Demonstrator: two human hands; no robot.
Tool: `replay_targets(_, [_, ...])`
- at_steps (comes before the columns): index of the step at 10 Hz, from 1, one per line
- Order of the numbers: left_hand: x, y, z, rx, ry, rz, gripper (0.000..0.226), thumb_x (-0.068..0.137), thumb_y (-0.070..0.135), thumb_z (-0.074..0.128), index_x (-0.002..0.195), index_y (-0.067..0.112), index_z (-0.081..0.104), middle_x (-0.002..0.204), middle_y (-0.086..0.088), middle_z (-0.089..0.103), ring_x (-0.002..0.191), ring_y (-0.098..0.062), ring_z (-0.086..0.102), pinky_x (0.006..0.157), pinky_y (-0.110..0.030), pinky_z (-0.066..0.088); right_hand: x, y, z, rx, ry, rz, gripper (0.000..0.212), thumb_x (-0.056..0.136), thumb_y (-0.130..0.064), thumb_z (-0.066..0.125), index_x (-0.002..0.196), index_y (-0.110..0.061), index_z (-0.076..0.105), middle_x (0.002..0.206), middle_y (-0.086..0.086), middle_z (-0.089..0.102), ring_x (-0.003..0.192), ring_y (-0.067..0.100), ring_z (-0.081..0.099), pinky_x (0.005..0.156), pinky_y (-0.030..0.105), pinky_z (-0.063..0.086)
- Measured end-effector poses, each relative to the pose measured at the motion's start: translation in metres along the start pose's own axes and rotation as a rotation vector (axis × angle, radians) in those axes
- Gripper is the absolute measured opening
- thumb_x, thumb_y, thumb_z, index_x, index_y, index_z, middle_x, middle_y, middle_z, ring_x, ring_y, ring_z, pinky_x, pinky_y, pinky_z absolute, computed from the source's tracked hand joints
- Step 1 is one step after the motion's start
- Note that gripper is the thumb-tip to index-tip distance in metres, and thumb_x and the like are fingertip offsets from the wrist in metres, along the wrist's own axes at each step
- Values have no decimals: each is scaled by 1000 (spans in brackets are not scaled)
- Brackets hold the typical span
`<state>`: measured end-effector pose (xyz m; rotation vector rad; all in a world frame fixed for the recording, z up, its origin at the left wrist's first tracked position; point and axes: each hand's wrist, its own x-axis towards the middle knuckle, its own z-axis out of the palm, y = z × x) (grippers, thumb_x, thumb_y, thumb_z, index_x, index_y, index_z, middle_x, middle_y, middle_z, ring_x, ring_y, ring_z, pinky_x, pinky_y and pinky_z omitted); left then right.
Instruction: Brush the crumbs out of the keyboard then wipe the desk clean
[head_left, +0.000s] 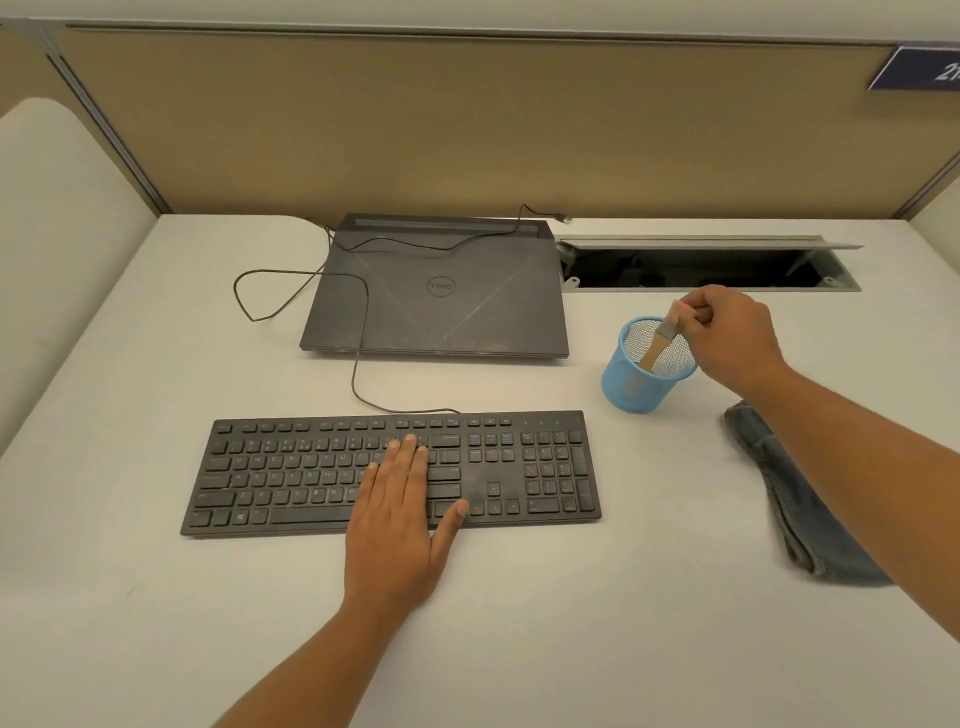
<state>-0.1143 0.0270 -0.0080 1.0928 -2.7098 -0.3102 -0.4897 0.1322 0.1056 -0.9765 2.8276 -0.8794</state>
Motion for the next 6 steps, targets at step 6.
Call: replay_targets(6, [-1,3,-1,-25,6,-7,79,97,67,20,150,10,36,159,-4,29,150,-17,17,121,-38,14,-38,8,-2,56,153,26,30,93,-20,62,123,-17,63,99,5,61,91,19,54,79,28,39])
